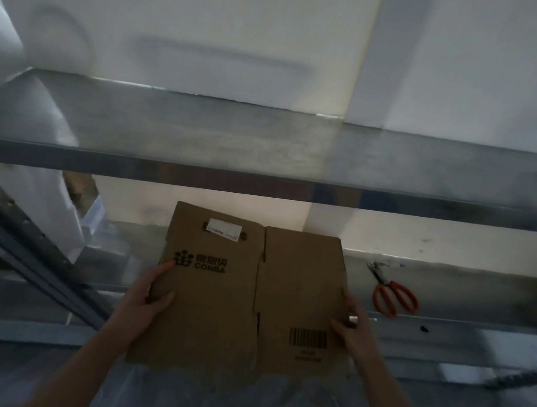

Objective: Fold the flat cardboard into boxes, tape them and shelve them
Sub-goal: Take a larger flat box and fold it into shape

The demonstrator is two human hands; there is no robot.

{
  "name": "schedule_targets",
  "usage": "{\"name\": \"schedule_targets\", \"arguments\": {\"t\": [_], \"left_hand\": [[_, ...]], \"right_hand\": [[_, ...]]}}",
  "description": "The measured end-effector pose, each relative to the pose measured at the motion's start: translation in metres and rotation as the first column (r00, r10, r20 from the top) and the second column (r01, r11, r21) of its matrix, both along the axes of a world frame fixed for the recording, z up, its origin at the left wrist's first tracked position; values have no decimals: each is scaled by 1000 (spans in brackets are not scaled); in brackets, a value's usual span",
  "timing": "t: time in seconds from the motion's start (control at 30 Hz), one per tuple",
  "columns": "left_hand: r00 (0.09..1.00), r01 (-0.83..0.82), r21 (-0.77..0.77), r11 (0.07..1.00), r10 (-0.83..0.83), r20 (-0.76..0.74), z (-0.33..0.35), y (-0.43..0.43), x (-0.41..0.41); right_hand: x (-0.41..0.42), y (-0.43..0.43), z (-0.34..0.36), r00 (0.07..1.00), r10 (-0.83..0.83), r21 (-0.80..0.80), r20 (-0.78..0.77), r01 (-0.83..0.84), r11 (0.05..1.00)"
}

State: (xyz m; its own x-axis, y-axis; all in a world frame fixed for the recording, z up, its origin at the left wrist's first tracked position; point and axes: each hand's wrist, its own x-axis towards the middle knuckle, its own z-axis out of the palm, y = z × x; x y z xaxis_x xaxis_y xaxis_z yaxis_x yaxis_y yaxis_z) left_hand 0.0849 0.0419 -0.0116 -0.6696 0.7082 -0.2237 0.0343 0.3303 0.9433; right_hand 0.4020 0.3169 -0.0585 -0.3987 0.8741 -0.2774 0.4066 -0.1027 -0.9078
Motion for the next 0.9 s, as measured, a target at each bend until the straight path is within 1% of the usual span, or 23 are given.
{"name": "schedule_targets", "arguments": {"t": [0.07,0.2,0.27,0.37,0.5,0.6,0.7,0.83,0.9], "left_hand": [[999,-40,-16,999,40,-10,-3,19,30],[995,-96,-48,994,96,11,-9,47,90],[993,-115,-74,991,114,-26,-10,58,116],[990,-130,-112,985,124,-63,-11,74,146],[990,-116,-136,984,102,-101,-7,93,169],[991,-84,-135,987,68,-113,-6,114,180],[995,-41,-98,994,32,-94,-9,138,189],[996,62,-127,990,-69,-52,-16,169,204],[994,87,-88,992,-92,-53,-20,184,215]], "right_hand": [[22,26,-7,998,56,-6,26,-56,998],[66,67,-19,982,162,-84,99,-154,985],[88,79,-25,967,214,-107,135,-201,974],[111,93,-29,958,249,-110,142,-234,966],[135,110,-28,959,240,-140,152,-219,966],[156,123,-29,968,185,-128,171,-164,978],[176,139,-26,978,132,-114,164,-115,987],[206,157,-22,979,69,-117,191,-47,992],[219,171,-21,978,43,-107,203,-21,994]]}}
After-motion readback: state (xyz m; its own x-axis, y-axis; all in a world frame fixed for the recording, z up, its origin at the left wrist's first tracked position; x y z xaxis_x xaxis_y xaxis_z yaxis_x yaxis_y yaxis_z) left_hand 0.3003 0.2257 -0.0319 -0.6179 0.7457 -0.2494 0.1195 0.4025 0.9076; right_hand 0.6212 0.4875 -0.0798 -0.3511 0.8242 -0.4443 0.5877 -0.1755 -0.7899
